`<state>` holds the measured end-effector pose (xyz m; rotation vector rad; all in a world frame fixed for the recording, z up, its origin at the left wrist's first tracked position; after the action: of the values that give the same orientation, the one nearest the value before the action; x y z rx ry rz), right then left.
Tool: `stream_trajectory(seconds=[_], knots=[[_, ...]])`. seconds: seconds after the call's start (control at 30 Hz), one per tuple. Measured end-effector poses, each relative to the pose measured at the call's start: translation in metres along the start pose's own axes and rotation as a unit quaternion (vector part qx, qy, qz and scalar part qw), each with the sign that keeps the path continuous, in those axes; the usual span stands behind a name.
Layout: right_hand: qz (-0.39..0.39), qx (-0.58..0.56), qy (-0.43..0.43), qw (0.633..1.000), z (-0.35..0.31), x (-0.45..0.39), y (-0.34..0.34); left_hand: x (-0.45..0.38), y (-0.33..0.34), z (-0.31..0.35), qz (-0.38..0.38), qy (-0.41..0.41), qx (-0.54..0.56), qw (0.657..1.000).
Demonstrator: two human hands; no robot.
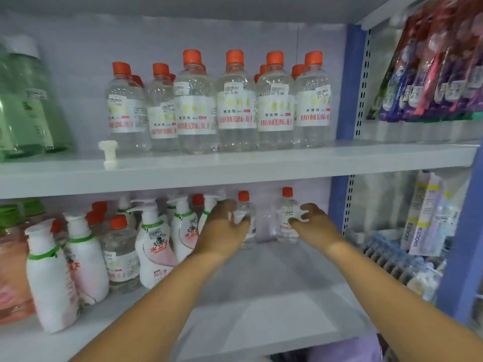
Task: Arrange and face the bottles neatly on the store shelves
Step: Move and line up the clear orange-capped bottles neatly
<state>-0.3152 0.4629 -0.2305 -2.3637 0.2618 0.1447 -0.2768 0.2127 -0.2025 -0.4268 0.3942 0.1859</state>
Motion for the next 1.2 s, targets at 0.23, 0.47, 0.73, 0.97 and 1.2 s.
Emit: stream_trajectory(seconds=[0.23,0.47,0.73,0.97,1.2], knots=[[-0.020,0.021,0.014,0.999,0.015,-0.069,0.031,-0.078,0.054,-0.025,-0.032,-0.085,-0.153,0.984],[-0.036,-0.022,-0.037,0.998,0.029,-0.107,0.043,-0.085,0.070,-0.029,0.031,-0.070,-0.320,0.944],[-0.151,-0.028,-0.133,0.979,0.017,-0.028,0.030,-0.008,0.050,-0.011,0.007,-0.057,-0.221,0.974],[-0.243,-0.128,-0.148,0.950,0.022,0.051,0.035,0.081,0.007,-0.009,0.083,-0.008,-0.080,0.993],[-0.172,-0.140,-0.131,0.966,0.019,0.079,0.045,0.107,0.017,-0.051,-0.014,-0.111,0.053,0.992]])
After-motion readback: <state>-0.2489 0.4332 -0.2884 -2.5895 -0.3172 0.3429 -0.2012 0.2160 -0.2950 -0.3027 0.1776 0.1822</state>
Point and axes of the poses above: each hand's wrist, its own x-axis away from the middle knuckle, its own y-axis out of the palm, z = x × y, the point moved 10 cm from there along -x, towards the middle knuckle, and after that the axes turned 8 degrees about x, right-handed, at the moved point
